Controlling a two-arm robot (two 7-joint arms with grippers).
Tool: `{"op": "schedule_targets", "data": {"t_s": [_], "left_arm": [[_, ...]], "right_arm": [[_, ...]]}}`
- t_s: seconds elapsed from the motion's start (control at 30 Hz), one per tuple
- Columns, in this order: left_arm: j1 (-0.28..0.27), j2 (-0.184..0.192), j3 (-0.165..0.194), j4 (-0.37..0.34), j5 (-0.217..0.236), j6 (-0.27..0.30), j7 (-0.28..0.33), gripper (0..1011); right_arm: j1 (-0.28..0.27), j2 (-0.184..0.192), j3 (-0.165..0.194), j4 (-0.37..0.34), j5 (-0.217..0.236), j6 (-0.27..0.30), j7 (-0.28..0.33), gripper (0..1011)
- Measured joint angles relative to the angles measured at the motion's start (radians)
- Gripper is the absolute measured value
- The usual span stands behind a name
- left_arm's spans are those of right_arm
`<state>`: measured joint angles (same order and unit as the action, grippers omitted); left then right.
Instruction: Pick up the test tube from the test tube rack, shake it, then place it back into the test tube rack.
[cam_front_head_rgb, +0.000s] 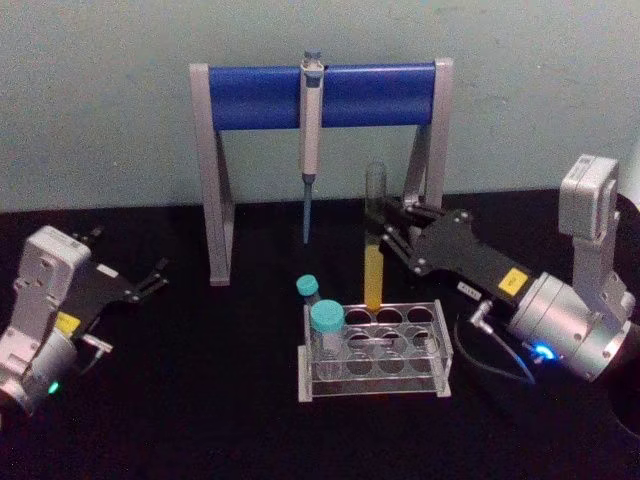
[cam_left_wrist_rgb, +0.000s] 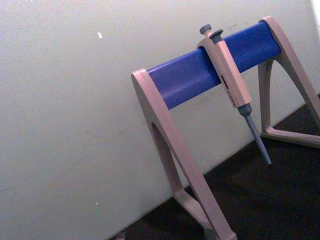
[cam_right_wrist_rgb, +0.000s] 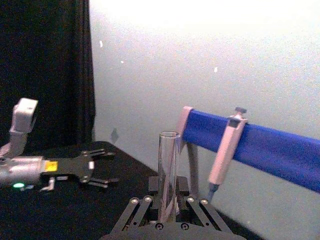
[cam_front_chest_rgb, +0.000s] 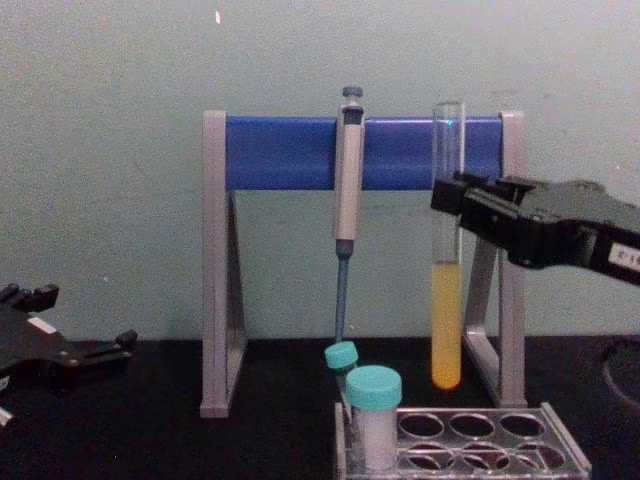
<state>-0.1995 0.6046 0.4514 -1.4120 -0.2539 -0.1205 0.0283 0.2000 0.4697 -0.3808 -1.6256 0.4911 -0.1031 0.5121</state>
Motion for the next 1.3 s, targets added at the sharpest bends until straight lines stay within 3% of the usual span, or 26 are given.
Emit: {"op": "schedule_targets", "data": {"t_s": [0.37,0.93,1.3], "left_arm": [[0.000,0.000,0.000,0.000,0.000,0.000,0.000,1001],[0.000,0.000,0.000,0.000,0.000,0.000,0.000,1001],[0.000,0.000,0.000,0.000,0.000,0.000,0.000,1001]], "right_arm": [[0.046,-0.018,0.014,0.050,-0.016,-0.006,-0.008,226],[0.060,-0.031,0.015,0.071,-0.021,0.000,-0.007,226],[0.018,0.000,0.047,0.023,-0.029,0.013,-0.033,226]]}}
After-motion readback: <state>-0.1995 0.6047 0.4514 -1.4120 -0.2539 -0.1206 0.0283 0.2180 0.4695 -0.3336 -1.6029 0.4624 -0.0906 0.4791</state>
